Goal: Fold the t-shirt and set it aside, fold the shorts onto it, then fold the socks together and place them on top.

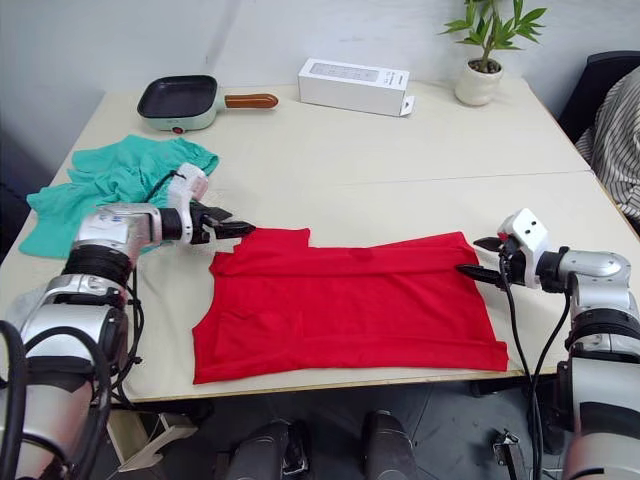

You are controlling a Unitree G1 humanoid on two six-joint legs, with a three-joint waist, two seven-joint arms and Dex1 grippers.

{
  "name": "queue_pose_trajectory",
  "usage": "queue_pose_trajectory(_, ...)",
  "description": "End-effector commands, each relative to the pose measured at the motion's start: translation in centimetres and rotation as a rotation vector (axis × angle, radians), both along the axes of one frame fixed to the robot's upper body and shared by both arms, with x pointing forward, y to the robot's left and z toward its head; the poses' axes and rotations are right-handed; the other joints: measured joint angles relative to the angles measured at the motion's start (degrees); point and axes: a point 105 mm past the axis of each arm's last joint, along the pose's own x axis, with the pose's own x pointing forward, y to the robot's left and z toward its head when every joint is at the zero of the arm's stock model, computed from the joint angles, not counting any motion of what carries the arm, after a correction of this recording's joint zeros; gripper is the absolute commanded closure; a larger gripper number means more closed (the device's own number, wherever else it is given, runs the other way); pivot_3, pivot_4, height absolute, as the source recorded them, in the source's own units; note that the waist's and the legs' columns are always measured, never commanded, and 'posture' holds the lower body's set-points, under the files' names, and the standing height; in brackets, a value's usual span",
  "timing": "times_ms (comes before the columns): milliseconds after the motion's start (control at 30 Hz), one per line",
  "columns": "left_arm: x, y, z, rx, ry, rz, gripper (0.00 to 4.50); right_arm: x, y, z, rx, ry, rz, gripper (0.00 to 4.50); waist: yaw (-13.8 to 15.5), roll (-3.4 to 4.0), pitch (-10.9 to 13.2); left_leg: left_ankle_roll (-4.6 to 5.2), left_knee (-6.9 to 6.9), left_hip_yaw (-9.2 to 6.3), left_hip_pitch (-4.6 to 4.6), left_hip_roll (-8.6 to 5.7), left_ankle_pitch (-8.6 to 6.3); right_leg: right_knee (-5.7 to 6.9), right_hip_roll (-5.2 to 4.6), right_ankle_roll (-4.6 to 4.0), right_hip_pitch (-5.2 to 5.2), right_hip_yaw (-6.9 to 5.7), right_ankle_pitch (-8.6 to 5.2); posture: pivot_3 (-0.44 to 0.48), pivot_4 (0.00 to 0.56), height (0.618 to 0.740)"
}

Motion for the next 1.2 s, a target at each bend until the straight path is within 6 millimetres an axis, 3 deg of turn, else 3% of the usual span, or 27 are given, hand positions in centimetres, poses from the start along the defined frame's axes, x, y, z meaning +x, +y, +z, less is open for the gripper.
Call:
queue_pose_trajectory(33, 0.5, -1.0, 0.0, 0.052, -0.020, -0.021, 0.02, 0.4, -0.1, 1.4, -0.002, -0.053, -0.002, 0.68, 0.0, 0.00, 0.0, 0.00, 0.00, -0.01, 0.00, 0.00, 0.00, 0.00, 0.00, 0.00, 0.01, 0.00, 0.00, 0.000, 0.150, 0.740)
queue_pose_trajectory(133, 0.5, -1.9, -0.7, 0.047, -0.005, -0.034, 0.02, 0.5, -0.2, 1.5, -0.003, -0.058, -0.011, 0.68, 0.2, 0.00, 0.0, 0.00, 0.02, -0.01, 0.02, -0.01, 0.00, 0.02, -0.03, 0.00, 0.01, 0.00, 0.00, 0.000, 0.150, 0.740)
queue_pose_trajectory(300, -0.1, -3.4, -2.2, 0.077, 0.014, -0.113, 1.53, 0.7, -0.2, 1.6, -0.009, -0.056, -0.020, 0.68, 0.7, 0.00, 0.0, 0.00, 0.06, -0.01, 0.02, -0.05, 0.00, 0.03, -0.07, 0.00, 0.02, 0.02, 0.00, 0.000, 0.150, 0.740)
queue_pose_trajectory(500, -0.1, -3.1, -2.4, 0.097, -0.020, -0.123, 3.48, 0.8, -0.2, 1.6, -0.007, -0.043, -0.023, 0.68, 0.9, 0.00, 0.0, 0.01, 0.07, -0.03, 0.03, -0.05, 0.00, 0.04, -0.10, 0.00, 0.03, 0.00, 0.00, 0.000, 0.150, 0.740)
queue_pose_trajectory(600, -0.1, -2.9, -2.3, 0.098, -0.036, -0.121, 4.41, 0.7, -0.3, 1.4, -0.007, -0.033, -0.025, 1.30, 0.9, 0.00, 0.0, 0.01, 0.07, -0.03, 0.03, -0.06, -0.01, 0.04, -0.10, 0.00, 0.03, 0.00, 0.00, 0.000, 0.150, 0.740)
queue_pose_trajectory(900, 0.0, -2.6, -1.8, 0.084, -0.097, -0.130, 4.50, 0.6, -0.3, 1.3, -0.007, -0.031, -0.016, 4.44, 0.8, 0.00, 0.0, 0.01, 0.07, -0.03, 0.03, -0.05, -0.01, 0.04, -0.09, 0.00, 0.02, 0.00, 0.00, 0.000, 0.150, 0.740)
queue_pose_trajectory(1200, -0.6, -2.0, 1.3, 0.050, -0.328, -0.209, 4.50, 0.1, -0.7, 2.1, -0.042, -0.121, 0.014, 4.48, 0.7, 0.00, 0.0, 0.01, 0.06, -0.03, 0.01, -0.02, -0.01, 0.04, -0.08, 0.00, 0.01, -0.02, 0.00, 0.000, 0.150, 0.740)
